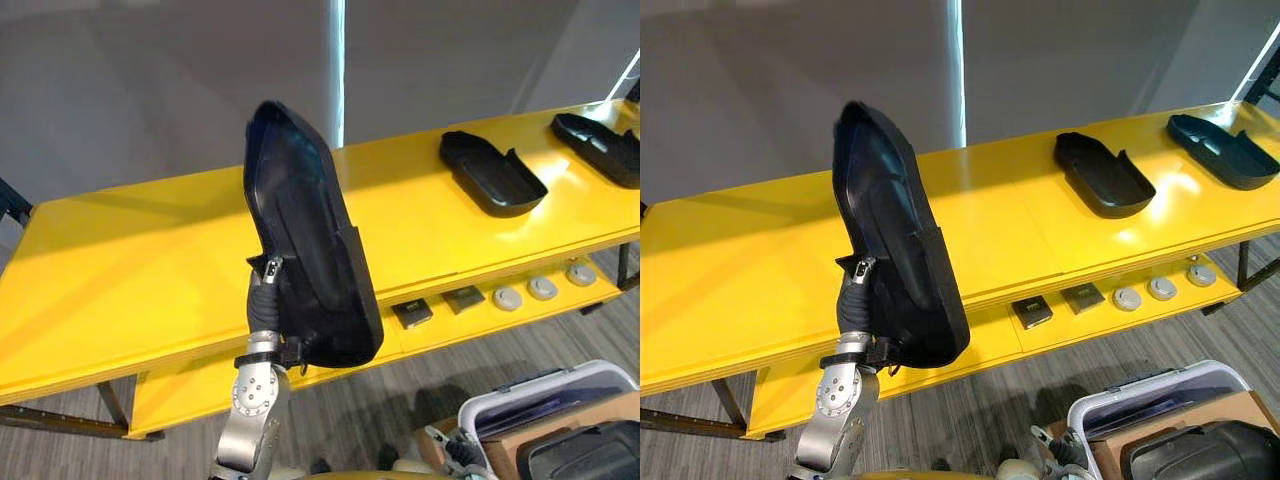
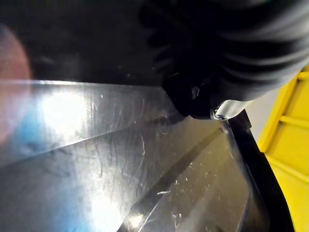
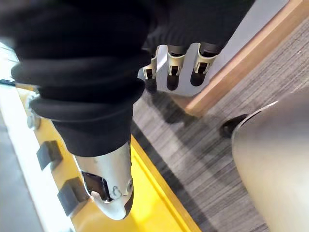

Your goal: Walk over and take plastic housings, then place them on the shelf

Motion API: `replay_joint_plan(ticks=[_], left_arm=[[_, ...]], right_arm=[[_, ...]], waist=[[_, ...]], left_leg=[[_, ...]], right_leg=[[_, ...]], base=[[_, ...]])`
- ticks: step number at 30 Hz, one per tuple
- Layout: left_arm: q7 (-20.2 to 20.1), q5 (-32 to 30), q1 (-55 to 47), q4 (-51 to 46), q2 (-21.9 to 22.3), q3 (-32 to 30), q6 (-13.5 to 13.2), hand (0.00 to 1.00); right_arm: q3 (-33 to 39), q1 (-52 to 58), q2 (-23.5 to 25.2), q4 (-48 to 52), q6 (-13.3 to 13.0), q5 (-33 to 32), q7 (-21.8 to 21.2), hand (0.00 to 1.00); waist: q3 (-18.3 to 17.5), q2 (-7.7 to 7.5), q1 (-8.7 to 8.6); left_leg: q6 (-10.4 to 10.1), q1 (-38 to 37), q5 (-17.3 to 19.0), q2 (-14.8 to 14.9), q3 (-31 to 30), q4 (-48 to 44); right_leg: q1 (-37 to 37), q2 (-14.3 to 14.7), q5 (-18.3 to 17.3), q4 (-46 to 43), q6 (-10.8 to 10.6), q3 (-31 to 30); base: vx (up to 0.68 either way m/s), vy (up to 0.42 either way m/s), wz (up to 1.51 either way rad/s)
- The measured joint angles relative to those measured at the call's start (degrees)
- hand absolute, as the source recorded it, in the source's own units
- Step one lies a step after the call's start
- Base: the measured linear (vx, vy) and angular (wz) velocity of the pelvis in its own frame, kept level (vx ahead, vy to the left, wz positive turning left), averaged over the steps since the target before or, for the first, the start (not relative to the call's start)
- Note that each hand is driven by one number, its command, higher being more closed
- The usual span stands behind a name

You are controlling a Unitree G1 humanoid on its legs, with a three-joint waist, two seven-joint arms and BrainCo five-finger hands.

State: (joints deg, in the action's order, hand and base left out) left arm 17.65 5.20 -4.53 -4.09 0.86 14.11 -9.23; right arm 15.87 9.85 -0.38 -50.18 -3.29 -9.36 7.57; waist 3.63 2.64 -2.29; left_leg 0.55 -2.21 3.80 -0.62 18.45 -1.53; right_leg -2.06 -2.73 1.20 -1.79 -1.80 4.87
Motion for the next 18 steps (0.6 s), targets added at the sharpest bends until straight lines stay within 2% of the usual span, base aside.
replay_joint_plan(ticks=[3,5,9,11,13,17,18], left_arm=[[2.73,-1.79,7.81,6.89,-0.81,-2.52,1.27,1.0],[5.3,-3.73,12.91,11.44,-1.89,-4.45,2.35,1.0],[9.1,-5.04,23.92,21.96,-4.96,-7.74,4.1,1.0],[10.2,-5.0,28.16,25.66,-6.46,-8.04,4.78,1.0],[10.63,-4.84,32.05,28.92,-7.76,-8.43,5.04,1.0],[11.22,-2.18,37.69,37.09,-10.68,-10.54,5.74,1.0],[11.23,-1.72,38.41,38.12,-10.86,-10.92,5.82,1.0]], right_arm=[[-0.15,-0.51,-0.2,-0.57,0.03,0.71,0.02,0.0],[-0.33,-0.62,-0.34,-0.56,0.03,1.02,0.0,0.0],[-1.25,-0.62,-1.88,-0.53,0.1,1.12,-0.02,0.0],[-1.29,-0.58,-2.29,-0.52,0.13,1.15,-0.03,0.0],[-1.31,-0.31,-2.31,-0.52,0.15,1.16,-0.03,0.0],[-3.02,-1.36,-2.27,-0.44,0.41,1.16,-0.07,0.0],[-3.05,-1.54,-2.19,-0.28,0.43,1.16,-0.07,0.0]], waist=[[0.01,-0.09,-0.38],[-0.02,-0.26,-0.99],[0.02,-0.4,-3.16],[0.13,-0.59,-3.5],[0.16,-0.76,-3.72],[0.8,-1.11,-6.32],[1.03,-1.11,-6.47]], left_leg=[[-0.43,0.02,-1.31,0.08,0.03,2.02],[-1.48,0.05,-2.14,0.07,0.1,3.22],[-2.78,0.54,-3.01,0.07,0.07,5.34],[-3.35,1.13,-3.43,0.06,0.09,6.04],[-2.7,2.55,-4.6,0.01,0.14,6.8],[-1.88,4.72,-5.96,-0.12,0.13,6.94],[-1.5,4.89,-6.24,-0.12,0.15,6.93]], right_leg=[[0.0,0.58,1.56,2.33,0.02,-0.17],[0.04,0.69,2.08,3.68,0.24,-0.1],[-0.28,0.72,2.37,5.78,-0.08,1.27],[-1.23,0.75,2.49,5.96,-0.13,1.37],[-2.71,0.87,3.56,5.96,0.22,1.4],[-5.28,0.89,5.44,5.78,0.48,1.52],[-5.44,0.92,5.82,5.79,1.0,1.51]], base=[[-0.16,-0.05,-0.06],[-0.14,-0.051,-0.04],[-0.08,-0.043,-0.04],[-0.01,-0.009,-0.03],[0.0,-0.018,-0.13],[0.05,0.009,-0.04],[0.06,0.023,-0.07]])
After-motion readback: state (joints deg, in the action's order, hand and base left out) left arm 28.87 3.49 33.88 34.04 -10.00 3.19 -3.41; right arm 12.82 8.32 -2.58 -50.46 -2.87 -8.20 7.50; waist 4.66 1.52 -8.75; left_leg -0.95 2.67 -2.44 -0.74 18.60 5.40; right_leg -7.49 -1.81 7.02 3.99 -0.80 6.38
